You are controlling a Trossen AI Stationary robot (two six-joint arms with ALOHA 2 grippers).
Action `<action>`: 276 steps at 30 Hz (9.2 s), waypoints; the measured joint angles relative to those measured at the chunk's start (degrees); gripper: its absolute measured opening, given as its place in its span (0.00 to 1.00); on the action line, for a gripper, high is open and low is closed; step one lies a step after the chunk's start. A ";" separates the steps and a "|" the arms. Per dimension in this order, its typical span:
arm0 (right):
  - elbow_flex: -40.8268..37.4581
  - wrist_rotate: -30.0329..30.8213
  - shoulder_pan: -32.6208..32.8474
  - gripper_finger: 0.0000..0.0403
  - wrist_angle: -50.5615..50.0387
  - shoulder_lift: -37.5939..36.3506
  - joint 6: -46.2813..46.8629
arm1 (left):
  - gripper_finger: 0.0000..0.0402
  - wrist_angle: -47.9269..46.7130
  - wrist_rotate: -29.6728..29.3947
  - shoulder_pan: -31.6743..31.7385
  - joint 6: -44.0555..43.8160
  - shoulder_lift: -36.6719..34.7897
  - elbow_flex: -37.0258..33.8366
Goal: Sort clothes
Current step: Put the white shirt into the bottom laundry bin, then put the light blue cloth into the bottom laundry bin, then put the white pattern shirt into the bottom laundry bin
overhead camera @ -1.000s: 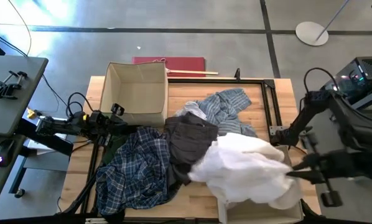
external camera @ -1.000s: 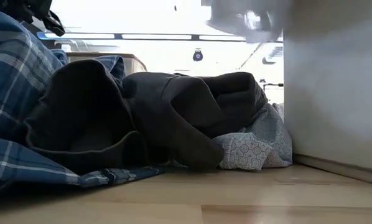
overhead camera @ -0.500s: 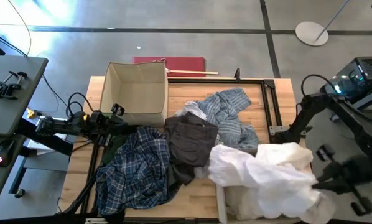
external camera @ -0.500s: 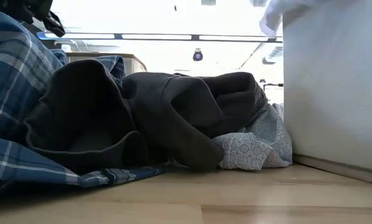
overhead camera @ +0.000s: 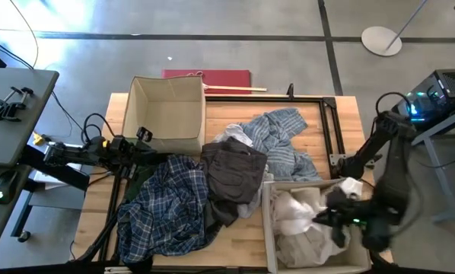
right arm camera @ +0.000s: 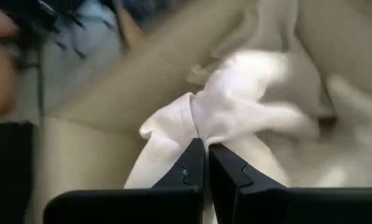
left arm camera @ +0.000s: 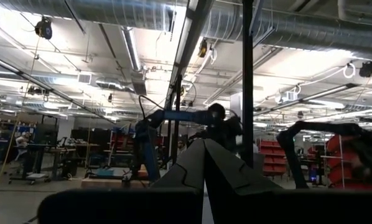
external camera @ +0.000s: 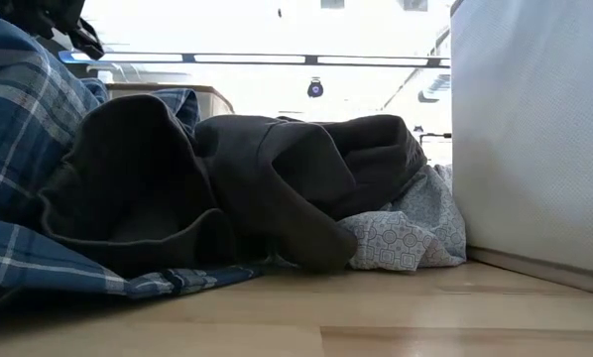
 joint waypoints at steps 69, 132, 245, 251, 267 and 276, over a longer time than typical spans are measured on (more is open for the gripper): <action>-16.71 -44.60 -21.68 0.20 7.00 10.89 -6.49 | 0.00 -0.11 -7.57 0.00 -0.13 0.07 0.00; 3.14 -29.97 -86.49 0.58 4.03 38.59 -65.74 | 0.00 -8.25 -23.53 0.00 1.92 0.20 -0.02; -28.10 -38.08 -24.59 0.35 31.38 7.42 -1.24 | 0.00 -0.50 -26.87 0.00 -0.02 0.22 -0.02; -36.25 -43.69 -25.29 0.34 44.99 9.52 -0.75 | 0.00 -0.40 -26.89 -0.02 -0.02 0.22 -0.02; -9.48 -41.91 -28.05 0.35 4.32 1.62 -12.68 | 0.00 -0.30 -24.37 0.00 -0.77 0.26 -0.02; 9.26 -21.33 -24.14 0.35 0.72 1.53 -25.15 | 0.00 0.21 -15.77 -0.03 -3.93 0.26 -0.02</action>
